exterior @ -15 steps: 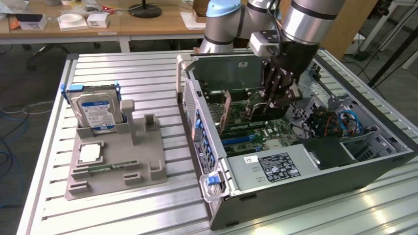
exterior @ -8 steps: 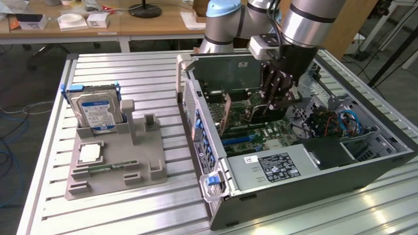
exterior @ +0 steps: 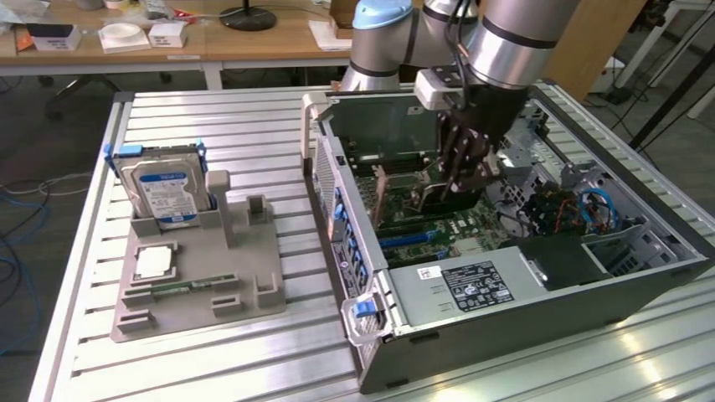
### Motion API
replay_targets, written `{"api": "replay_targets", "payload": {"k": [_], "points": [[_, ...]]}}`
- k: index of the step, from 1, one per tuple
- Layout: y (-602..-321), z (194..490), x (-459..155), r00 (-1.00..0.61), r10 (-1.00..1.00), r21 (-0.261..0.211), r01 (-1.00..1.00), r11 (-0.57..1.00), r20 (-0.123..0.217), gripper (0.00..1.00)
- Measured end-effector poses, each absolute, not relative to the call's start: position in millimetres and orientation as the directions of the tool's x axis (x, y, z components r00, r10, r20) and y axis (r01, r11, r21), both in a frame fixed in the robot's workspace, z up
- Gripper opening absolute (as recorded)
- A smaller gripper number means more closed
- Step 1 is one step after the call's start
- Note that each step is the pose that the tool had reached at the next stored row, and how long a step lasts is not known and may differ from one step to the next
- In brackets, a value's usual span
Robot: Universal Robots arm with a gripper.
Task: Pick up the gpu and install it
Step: 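Insert the gpu into the slot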
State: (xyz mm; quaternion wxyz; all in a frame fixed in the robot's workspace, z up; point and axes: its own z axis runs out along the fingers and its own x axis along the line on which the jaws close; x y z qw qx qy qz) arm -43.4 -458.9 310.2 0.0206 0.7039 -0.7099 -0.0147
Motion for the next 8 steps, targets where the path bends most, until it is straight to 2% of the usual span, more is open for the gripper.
{"api": "replay_targets", "payload": {"k": [8], "points": [[-458.5,295.7,-48.3,-0.008,-1.0,0.047,-0.999,0.009,0.008,0.26]]}}
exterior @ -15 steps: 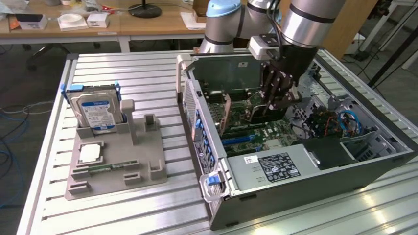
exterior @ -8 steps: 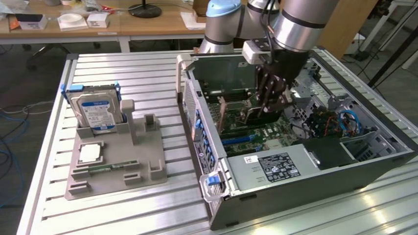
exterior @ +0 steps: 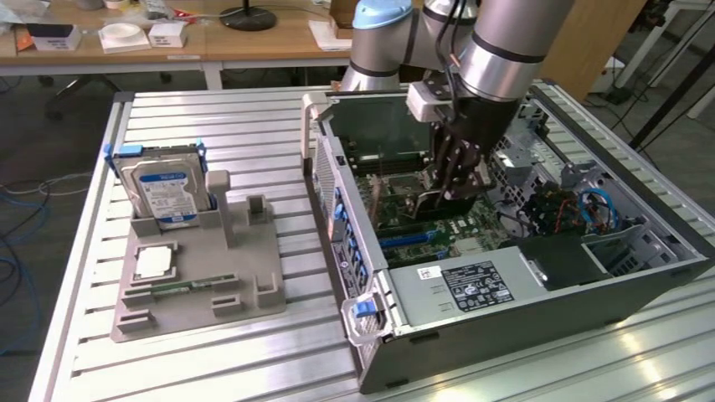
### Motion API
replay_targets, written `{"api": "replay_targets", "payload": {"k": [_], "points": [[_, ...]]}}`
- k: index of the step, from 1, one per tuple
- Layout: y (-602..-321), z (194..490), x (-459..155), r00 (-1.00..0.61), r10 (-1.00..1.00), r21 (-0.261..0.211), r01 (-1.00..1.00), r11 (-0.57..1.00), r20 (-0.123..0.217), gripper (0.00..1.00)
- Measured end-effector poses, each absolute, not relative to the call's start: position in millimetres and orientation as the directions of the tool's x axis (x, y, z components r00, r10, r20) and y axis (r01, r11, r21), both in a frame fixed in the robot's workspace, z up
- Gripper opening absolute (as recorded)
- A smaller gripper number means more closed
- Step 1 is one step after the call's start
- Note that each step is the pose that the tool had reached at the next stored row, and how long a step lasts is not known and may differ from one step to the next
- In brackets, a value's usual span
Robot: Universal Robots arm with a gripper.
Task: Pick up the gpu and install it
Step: 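Insert the gpu into the slot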
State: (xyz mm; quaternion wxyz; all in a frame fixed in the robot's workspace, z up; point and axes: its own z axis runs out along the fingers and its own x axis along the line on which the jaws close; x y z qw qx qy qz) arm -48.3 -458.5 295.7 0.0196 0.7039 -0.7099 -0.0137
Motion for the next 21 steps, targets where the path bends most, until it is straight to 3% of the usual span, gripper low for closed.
{"api": "replay_targets", "payload": {"k": [21], "points": [[-454.9,274.7,-55.2,-0.013,-1.0,0.046,-0.999,0.013,0.009,0.26]]}}
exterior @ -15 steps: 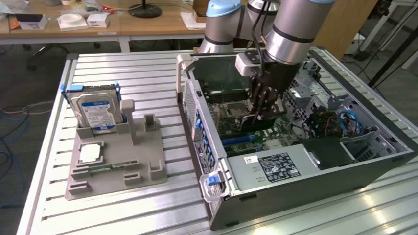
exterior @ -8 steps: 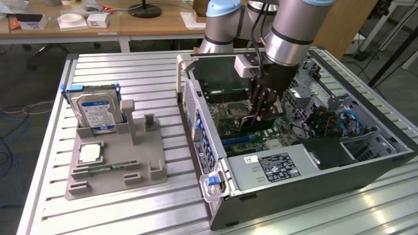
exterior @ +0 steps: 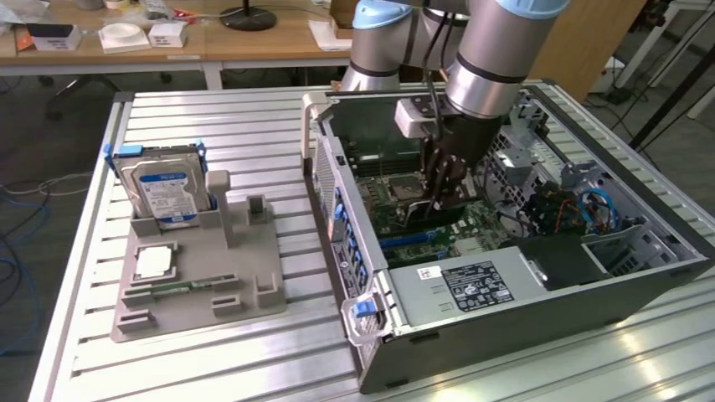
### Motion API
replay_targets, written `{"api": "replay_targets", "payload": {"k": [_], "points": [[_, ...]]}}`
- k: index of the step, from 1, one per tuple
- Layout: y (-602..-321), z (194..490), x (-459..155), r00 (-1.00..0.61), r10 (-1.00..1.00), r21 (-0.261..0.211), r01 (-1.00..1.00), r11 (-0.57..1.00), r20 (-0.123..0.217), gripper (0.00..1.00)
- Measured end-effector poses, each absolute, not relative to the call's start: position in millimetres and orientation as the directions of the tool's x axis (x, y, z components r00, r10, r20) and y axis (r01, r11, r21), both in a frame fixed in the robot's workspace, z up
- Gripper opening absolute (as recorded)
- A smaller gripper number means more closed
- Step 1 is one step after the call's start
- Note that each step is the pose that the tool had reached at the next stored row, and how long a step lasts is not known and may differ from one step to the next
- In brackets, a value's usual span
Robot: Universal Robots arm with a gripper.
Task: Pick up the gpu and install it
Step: 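Insert the gpu into the slot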
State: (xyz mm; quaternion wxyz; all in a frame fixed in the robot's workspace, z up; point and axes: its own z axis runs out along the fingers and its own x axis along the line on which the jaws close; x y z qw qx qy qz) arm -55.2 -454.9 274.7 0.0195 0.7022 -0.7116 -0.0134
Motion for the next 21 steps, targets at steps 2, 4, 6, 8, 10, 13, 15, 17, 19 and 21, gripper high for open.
{"api": "replay_targets", "payload": {"k": [2,4,6,8,10,13,15,17,19,21], "points": [[-454.7,273.3,-57.1,-0.014,-1.0,0.047,-0.999,0.014,0.009,0.26],[-454.6,272.2,-58.6,-0.015,-1.0,0.047,-0.999,0.015,0.009,0.26],[-454.6,271.4,-59.5,-0.015,-1.0,0.046,-0.999,0.016,0.01,0.26],[-454.6,270.3,-60.6,-0.016,-1.0,0.046,-0.999,0.016,0.01,0.26],[-454.6,269.1,-62.4,-0.016,-1.0,0.046,-0.999,0.017,0.01,0.26],[-454.7,267.9,-64.1,-0.017,-1.0,0.046,-0.999,0.018,0.011,0.26],[-454.6,266.8,-65.0,-0.017,-1.0,0.046,-0.999,0.018,0.011,0.26],[-454.6,265.4,-65.6,-0.018,-1.0,0.046,-0.999,0.019,0.011,0.26],[-454.7,265.2,-65.7,-0.018,-1.0,0.047,-0.999,0.019,0.012,0.26],[-454.6,264.3,-65.7,-0.019,-1.0,0.046,-0.999,0.019,0.011,0.26]]}}
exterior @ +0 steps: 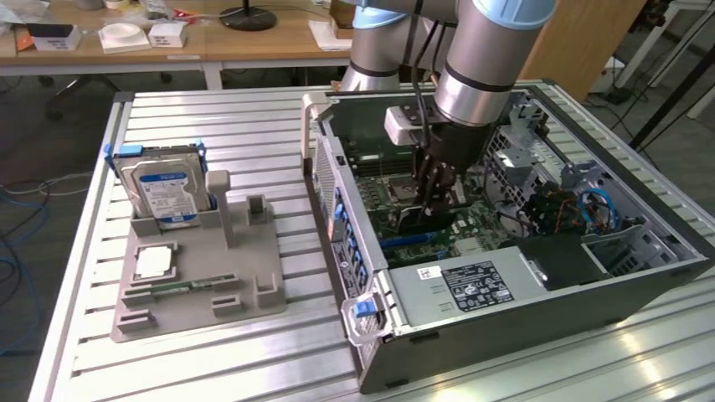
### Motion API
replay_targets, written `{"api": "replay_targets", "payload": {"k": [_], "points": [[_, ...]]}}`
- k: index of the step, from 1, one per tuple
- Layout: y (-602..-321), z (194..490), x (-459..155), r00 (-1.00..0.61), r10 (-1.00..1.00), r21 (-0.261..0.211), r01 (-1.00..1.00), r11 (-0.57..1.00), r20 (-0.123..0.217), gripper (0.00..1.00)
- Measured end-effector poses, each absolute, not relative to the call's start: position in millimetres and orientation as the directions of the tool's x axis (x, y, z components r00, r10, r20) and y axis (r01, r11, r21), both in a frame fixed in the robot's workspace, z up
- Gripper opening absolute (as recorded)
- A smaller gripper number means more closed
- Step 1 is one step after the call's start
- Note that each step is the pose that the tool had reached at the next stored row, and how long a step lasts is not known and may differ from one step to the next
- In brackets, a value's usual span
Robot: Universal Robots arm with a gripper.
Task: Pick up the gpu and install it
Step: 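Insert the gpu into the slot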
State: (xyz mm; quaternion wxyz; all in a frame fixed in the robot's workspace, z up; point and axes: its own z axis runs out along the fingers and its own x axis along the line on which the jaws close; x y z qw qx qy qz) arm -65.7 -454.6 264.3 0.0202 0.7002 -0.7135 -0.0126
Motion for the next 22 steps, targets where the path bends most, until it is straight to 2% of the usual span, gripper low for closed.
{"api": "replay_targets", "payload": {"k": [22], "points": [[-453.9,254.3,-66.2,-0.019,-1.0,0.046,-0.999,0.02,0.011,0.26]]}}
